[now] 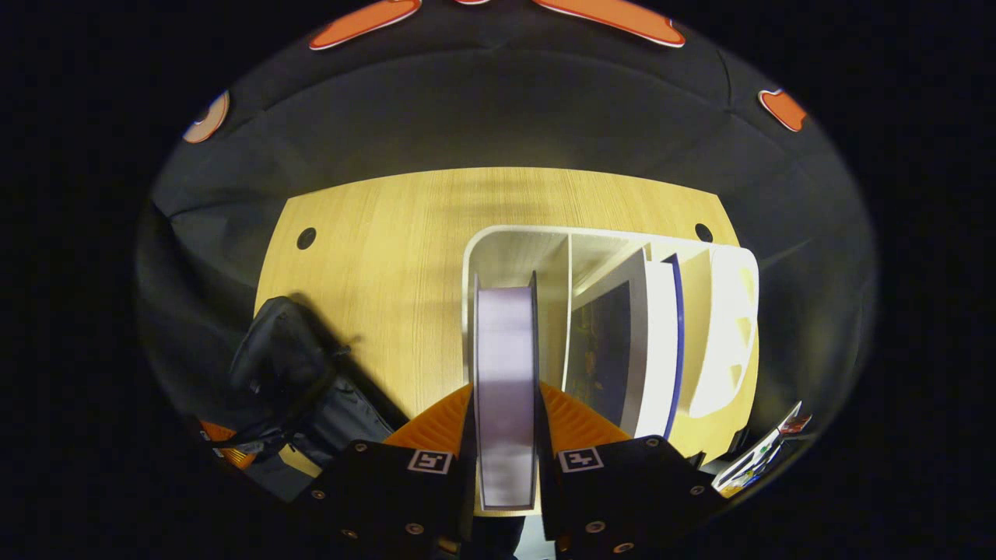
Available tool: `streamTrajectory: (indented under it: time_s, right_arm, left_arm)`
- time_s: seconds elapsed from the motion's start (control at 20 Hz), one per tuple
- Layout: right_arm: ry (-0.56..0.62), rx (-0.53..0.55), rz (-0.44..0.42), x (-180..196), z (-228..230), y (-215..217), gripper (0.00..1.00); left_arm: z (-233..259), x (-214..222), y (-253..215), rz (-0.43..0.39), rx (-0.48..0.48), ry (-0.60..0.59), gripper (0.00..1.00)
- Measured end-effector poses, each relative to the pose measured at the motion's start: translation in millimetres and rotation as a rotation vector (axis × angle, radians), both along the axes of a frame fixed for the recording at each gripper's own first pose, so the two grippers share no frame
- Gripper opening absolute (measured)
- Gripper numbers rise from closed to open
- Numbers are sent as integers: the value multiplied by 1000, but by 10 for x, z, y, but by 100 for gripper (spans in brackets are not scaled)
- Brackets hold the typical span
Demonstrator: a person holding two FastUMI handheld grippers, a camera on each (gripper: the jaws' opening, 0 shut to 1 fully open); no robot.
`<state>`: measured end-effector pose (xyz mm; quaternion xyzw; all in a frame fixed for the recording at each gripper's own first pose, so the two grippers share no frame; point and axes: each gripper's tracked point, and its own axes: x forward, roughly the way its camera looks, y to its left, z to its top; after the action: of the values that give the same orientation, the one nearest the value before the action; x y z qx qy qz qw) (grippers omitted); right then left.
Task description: Open the schoolbag, grab two books from the bookshelf and put them into the schoolbag.
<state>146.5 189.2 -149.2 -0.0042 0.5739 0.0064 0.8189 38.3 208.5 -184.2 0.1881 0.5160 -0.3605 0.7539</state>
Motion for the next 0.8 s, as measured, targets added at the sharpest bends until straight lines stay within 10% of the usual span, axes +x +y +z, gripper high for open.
streamTrajectory:
  time_s: [0.8]
  right_arm:
    - [-146,204,-128,-1550,573,-290,31]
  left_arm:
    - [-89,-26,-45,-1,-3,5,5]
